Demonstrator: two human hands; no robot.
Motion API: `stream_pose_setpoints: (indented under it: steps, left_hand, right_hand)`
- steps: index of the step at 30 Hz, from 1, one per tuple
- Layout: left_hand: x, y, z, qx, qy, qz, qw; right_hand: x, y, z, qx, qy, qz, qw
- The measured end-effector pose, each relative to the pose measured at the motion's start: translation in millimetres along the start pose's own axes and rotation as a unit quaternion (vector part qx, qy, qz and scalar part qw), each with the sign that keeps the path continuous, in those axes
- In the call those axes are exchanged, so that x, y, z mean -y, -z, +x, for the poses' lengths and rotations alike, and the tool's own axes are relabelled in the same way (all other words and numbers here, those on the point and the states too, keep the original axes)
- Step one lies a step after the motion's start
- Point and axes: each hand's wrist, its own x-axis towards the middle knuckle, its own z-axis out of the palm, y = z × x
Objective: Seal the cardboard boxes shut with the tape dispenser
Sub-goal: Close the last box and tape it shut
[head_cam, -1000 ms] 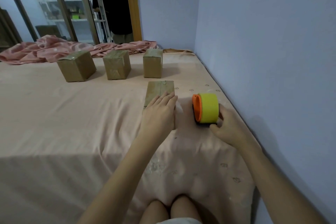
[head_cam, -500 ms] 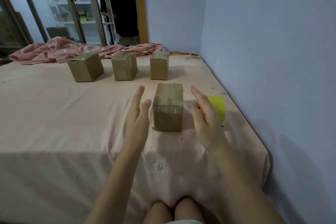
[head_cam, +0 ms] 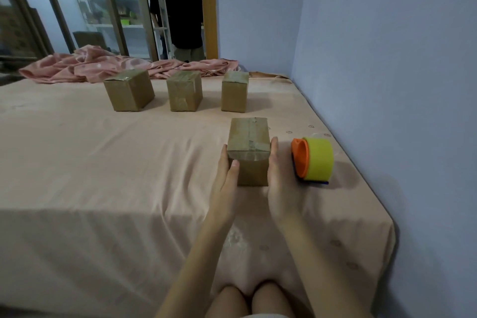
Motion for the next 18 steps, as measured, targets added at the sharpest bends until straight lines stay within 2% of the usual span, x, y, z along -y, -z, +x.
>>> stream_pose_setpoints:
  steps: [2, 5, 6, 8, 12, 18]
  left_hand:
    - [1, 1, 9, -0.006, 0.006, 0.014, 1.000]
    - [-1, 13, 26, 0.010, 0.073, -0.034, 0.997]
    - [-2, 18, 20, 0.001, 0.051, -0.038, 0.998]
    - [-5, 24, 5, -0.039, -0.009, -0.022, 0.999]
    - [-2, 25, -2, -0.086, -0.048, 0.005, 0.995]
    - [-1, 23, 1, -0.109, -0.067, 0.042, 0.991]
  right_hand:
    - [3, 5, 3, 0.026, -0.009, 0.076, 0.997]
    - [5, 21, 7, 0.056, -0.036, 0.178, 0.982]
    - [4, 25, 6, 0.050, -0.037, 0.192, 0.979]
    - [-1, 29, 1, 0.012, -0.006, 0.157, 0.987]
    - [-2, 26, -5, -0.033, 0.034, 0.053, 0.997]
    - [4, 20, -6, -0.062, 0.071, 0.003, 0.996]
